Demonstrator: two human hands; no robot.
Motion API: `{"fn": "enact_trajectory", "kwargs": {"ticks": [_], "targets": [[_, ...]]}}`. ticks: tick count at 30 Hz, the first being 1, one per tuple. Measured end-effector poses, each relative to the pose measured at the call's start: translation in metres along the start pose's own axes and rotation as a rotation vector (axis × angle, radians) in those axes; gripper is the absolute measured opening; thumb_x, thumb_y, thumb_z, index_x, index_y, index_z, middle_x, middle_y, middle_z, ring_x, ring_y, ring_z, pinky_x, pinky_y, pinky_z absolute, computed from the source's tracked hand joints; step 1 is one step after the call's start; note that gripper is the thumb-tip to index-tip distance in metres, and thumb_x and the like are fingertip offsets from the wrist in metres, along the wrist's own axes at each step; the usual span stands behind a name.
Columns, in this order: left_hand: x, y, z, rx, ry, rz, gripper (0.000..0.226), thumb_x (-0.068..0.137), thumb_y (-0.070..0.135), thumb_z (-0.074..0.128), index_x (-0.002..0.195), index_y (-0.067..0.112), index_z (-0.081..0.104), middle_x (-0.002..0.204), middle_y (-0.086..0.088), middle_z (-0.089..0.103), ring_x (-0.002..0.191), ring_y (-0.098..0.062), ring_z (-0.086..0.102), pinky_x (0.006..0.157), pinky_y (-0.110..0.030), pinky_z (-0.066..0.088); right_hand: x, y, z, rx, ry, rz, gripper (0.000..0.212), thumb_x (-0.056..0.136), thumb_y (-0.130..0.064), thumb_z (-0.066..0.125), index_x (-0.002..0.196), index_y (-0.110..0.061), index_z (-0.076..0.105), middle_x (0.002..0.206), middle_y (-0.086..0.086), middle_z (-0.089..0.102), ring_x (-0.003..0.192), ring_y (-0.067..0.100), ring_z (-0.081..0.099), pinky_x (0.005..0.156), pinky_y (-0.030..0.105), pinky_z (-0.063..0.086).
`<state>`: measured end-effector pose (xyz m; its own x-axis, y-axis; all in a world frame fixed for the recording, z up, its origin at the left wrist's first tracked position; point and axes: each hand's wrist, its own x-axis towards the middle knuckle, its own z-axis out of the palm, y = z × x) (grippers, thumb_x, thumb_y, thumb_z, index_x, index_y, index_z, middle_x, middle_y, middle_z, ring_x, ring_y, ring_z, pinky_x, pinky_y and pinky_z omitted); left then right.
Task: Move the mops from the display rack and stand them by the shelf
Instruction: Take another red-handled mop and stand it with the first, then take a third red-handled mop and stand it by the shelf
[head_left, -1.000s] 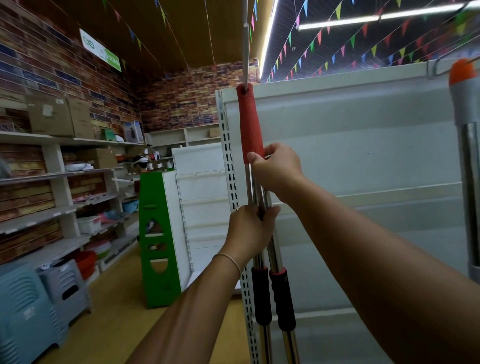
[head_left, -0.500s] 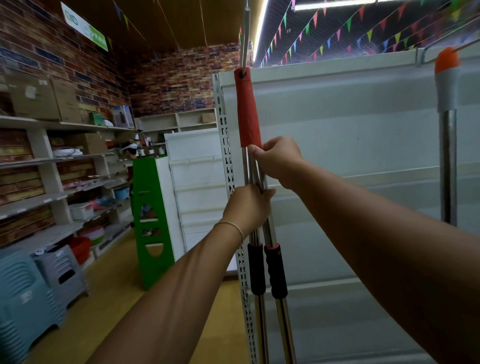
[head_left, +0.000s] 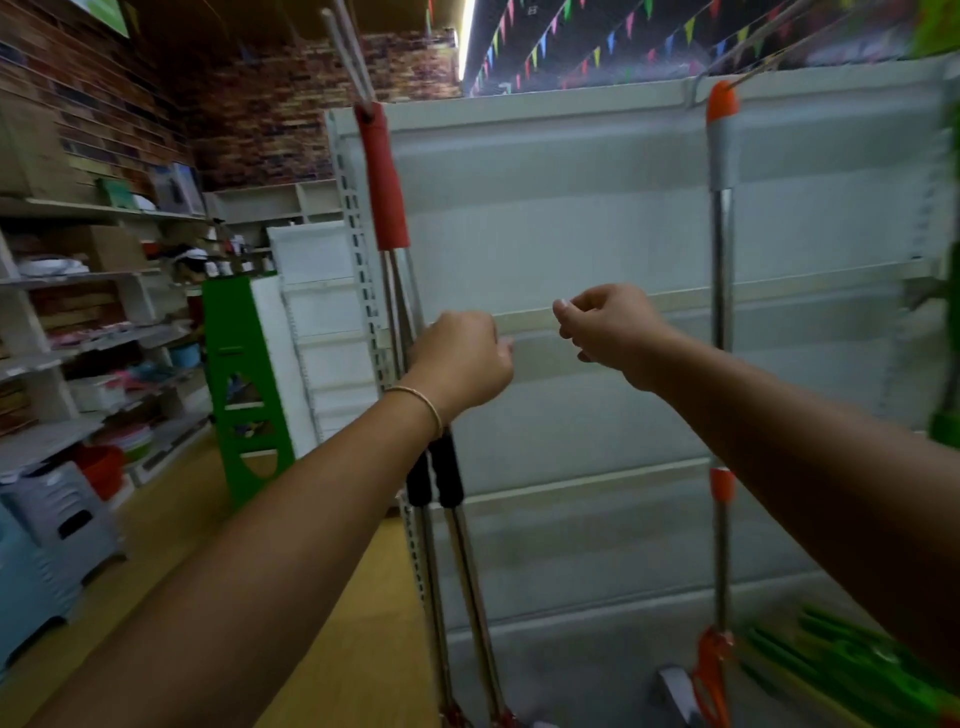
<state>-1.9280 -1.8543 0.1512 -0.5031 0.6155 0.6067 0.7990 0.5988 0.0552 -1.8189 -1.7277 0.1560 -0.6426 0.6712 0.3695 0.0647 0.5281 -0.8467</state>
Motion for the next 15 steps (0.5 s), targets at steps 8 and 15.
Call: {"fn": "enact_trajectory", "kwargs": {"ticks": [8,15], "targets": [[-0.007,0.133,0.019,-0.198,-0.058,0.071,0.030,0.091,0.040,0.053,0.090,0.013,0.067,0.100,-0.014,0.068,0.095,-0.034,0.062,0.074,-0.032,0.045,-0.051,0.059,-0.155,-0.083,0.114,0.038,0.033,0.096,-0.036,0.059,0.089,-0.005,0.069,0.100,0.024,0.071,0.099,0.040,0.068,0.088,0.058,0.055],[-0.015,0.280,0.020,-0.349,-0.086,0.204,0.026,0.091,0.040,0.052,0.091,0.016,0.062,0.102,-0.014,0.067,0.096,-0.033,0.061,0.077,-0.034,0.047,-0.101,0.109,-0.286,-0.166,0.258,0.062,0.020,0.095,-0.033,0.062,0.084,-0.016,0.068,0.089,0.011,0.072,0.079,0.021,0.063,0.088,0.052,0.057]]}}
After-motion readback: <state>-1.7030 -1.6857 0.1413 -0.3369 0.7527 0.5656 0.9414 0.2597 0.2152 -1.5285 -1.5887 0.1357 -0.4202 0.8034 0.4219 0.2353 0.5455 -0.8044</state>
